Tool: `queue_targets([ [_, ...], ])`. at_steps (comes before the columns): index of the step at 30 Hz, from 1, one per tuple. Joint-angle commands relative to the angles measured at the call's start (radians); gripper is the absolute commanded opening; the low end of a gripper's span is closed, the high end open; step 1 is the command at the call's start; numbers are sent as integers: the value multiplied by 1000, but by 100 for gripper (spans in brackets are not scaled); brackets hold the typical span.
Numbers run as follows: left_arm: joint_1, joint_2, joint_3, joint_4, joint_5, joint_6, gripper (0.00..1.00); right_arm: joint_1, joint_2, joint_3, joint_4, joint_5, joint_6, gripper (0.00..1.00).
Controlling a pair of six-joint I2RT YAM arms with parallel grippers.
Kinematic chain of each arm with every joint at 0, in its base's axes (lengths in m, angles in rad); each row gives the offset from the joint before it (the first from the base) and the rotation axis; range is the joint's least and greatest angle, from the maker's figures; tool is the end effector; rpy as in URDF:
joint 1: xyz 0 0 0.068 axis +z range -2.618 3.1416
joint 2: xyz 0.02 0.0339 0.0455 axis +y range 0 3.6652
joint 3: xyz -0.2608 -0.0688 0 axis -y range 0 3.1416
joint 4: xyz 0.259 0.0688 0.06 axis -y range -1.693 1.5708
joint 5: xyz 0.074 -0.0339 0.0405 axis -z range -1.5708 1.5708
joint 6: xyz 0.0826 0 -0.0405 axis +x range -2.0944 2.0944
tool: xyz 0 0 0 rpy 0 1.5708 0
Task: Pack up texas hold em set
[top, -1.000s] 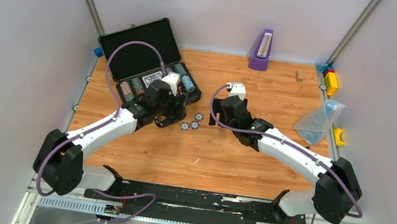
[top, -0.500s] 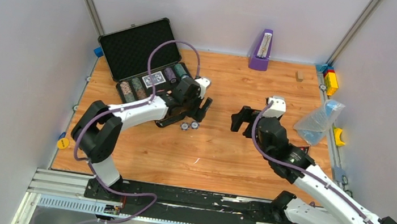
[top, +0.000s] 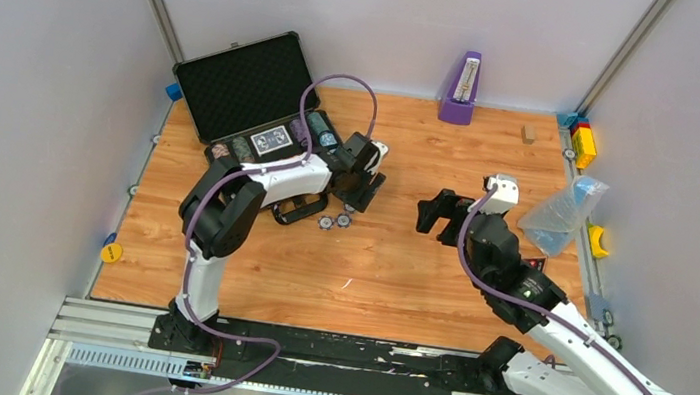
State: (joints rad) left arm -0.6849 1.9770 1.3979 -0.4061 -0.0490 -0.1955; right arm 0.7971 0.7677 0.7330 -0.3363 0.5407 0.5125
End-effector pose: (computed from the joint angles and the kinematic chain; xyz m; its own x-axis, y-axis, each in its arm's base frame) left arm 0.3582 -0.2873 0.1311 -0.7518 0.3636 -0.5501 0.4739 0.8780 -0.0673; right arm 0.1899 0.1336 0.2931 -0.3572 0.2360 -0.9037 -0.1181 0.9484 0.2944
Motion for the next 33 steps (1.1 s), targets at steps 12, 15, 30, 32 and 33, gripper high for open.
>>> queue_targets([
  [12,31,175,196,-278,55,-77,54,-2,28,3,11,-28,27,89],
  [15,36,167,176,-288,109,-70,44,-2,18,-3,9,-31,29,89],
  [30,-82,171,200,-300,389,-40,27,-2,25,18,-64,12,82,84],
  [32,-97,152,182,-276,477,-27,28,-3,25,19,-150,84,191,84],
  [33,-101,132,171,-244,512,-20,29,-7,19,15,-185,110,231,83],
])
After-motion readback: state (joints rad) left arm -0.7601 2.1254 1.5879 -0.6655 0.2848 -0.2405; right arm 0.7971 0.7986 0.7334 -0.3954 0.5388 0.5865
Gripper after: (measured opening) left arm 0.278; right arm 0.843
